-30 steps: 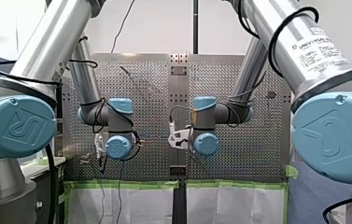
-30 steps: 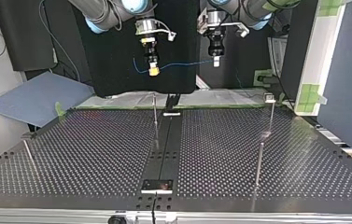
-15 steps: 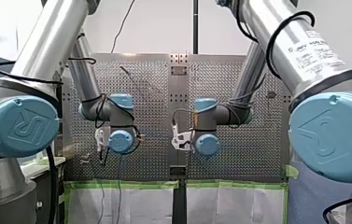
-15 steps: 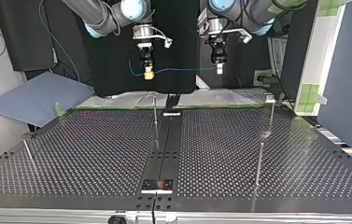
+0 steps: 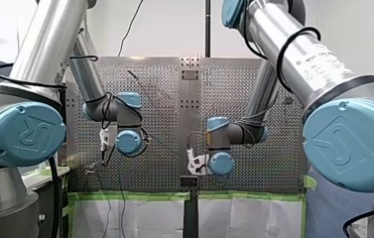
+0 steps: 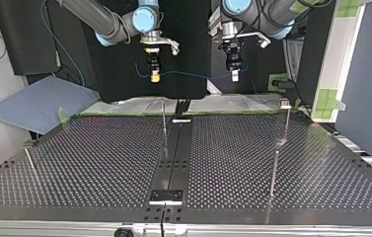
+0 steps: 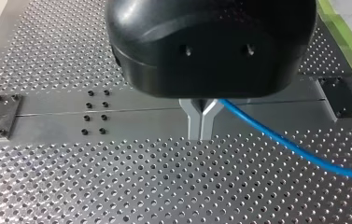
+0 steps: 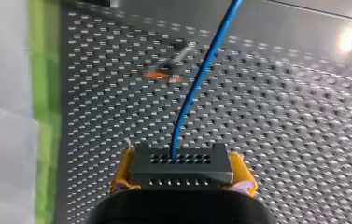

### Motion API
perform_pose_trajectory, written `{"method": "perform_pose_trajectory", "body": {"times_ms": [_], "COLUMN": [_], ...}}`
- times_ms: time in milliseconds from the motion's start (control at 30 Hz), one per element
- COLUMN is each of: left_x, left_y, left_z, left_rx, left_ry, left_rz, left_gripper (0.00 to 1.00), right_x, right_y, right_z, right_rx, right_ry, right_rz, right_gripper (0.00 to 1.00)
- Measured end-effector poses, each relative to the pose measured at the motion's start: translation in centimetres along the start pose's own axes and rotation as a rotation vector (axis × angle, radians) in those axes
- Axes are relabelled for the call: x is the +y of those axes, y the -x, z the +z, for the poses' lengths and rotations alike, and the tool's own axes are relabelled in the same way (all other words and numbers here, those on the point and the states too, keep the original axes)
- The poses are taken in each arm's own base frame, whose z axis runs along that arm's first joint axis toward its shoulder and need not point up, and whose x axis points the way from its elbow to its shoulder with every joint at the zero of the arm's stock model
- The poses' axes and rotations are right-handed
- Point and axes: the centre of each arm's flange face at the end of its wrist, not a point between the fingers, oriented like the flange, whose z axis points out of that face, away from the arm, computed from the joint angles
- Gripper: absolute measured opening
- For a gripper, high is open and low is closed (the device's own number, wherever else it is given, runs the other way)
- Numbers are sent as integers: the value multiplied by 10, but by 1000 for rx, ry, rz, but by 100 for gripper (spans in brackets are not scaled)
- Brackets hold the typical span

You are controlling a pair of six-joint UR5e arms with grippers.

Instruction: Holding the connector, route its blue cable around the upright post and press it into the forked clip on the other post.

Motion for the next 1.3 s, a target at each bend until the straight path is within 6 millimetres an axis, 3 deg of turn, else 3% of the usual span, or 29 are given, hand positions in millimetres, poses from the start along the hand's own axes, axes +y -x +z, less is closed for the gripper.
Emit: {"method": "perform_pose_trajectory", "body": {"times_ms": [200, 300, 733, 1300], "left_x": [2, 3, 14, 22], "left_y": [2, 9, 46, 139], "left_z": [1, 2, 10, 47], "left_rx": [1, 0, -16, -124], "left_ry": [8, 16, 44, 150], "left_rz": [-4, -21, -65, -178], "left_gripper": [0, 0, 0, 0], "right_x": [0, -1, -8, -8], "right_y": [5, -5, -90, -216], "right_z": [0, 5, 23, 31], "right_rx": [-23, -11, 101, 245], "right_ry": [-2, -2, -55, -158], "right_rz": [-9, 0, 59, 86], "right_gripper": [0, 0, 0, 0]}}
